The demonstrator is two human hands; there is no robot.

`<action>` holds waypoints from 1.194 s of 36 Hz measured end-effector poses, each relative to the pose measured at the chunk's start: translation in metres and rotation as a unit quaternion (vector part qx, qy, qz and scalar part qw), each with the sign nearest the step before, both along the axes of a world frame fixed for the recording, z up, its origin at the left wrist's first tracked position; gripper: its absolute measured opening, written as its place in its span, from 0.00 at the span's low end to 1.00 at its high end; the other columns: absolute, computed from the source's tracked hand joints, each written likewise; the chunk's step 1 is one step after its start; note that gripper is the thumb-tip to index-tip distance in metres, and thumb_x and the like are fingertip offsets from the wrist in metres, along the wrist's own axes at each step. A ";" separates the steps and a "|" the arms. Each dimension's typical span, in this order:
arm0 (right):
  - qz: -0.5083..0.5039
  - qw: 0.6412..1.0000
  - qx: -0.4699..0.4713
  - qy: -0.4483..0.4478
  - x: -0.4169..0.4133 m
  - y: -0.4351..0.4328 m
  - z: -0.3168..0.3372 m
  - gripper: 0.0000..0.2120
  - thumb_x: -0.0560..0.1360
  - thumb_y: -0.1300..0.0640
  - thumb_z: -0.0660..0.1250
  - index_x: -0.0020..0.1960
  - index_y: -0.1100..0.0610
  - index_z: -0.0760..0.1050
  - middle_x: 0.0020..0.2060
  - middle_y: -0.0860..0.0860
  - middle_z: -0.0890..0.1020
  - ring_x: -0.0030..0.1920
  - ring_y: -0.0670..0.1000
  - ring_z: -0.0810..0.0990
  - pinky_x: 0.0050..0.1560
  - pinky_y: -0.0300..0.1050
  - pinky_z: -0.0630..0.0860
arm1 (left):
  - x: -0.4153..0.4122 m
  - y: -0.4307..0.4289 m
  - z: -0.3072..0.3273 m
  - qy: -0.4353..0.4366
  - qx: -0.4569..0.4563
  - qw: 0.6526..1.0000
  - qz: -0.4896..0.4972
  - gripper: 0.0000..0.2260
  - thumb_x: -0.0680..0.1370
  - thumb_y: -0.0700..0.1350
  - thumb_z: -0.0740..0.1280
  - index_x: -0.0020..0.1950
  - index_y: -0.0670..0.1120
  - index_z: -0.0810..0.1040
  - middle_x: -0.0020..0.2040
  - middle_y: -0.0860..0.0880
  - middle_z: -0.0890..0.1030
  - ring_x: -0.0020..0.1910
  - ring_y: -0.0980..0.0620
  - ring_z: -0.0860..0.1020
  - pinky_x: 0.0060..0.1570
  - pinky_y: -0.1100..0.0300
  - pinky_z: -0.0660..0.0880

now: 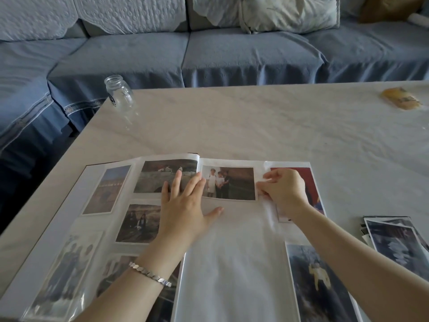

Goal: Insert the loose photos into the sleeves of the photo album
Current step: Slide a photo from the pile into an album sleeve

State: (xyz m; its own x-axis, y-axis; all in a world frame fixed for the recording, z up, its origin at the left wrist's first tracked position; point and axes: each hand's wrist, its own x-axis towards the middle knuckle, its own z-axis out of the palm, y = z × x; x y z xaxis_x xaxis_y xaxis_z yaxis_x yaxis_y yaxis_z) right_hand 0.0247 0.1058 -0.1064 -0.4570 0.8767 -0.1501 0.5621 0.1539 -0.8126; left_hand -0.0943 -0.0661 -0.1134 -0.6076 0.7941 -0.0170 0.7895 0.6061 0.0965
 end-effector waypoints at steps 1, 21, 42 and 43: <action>-0.003 0.999 0.032 -0.015 0.000 -0.001 0.000 0.14 0.69 0.60 0.74 0.53 0.59 0.77 0.39 0.51 0.81 0.38 0.47 0.76 0.33 0.35 0.69 | 0.000 0.000 -0.001 0.006 -0.014 1.000 -0.002 0.44 0.65 0.73 0.38 0.76 0.53 0.57 0.77 0.58 0.50 0.76 0.46 0.40 0.72 0.44 0.43; 0.007 0.967 0.169 -0.189 0.165 0.011 0.008 0.11 0.74 0.60 0.66 0.56 0.56 0.78 0.58 0.52 0.76 0.55 0.55 0.74 0.53 0.46 0.69 | 0.059 0.065 -0.002 -0.079 -0.083 0.985 -0.127 0.23 0.82 0.55 0.44 0.77 0.55 0.47 0.78 0.54 0.44 0.76 0.51 0.39 0.73 0.50 0.36; 0.080 0.900 0.202 -0.377 0.213 0.009 -0.001 0.17 0.81 0.48 0.52 0.58 0.55 0.73 0.57 0.49 0.76 0.62 0.51 0.73 0.53 0.44 0.69 | 0.076 0.035 0.011 -0.168 0.033 0.978 -0.116 0.21 0.82 0.52 0.53 0.75 0.51 0.60 0.76 0.54 0.58 0.75 0.56 0.54 0.71 0.63 0.50; 0.070 0.905 0.226 -0.352 0.213 0.008 -0.001 0.13 0.81 0.53 0.54 0.55 0.57 0.75 0.55 0.50 0.78 0.61 0.53 0.75 0.49 0.44 0.70 | 0.078 0.035 0.013 -0.182 0.053 0.976 -0.110 0.20 0.82 0.52 0.54 0.74 0.51 0.62 0.75 0.54 0.60 0.74 0.56 0.56 0.71 0.63 0.53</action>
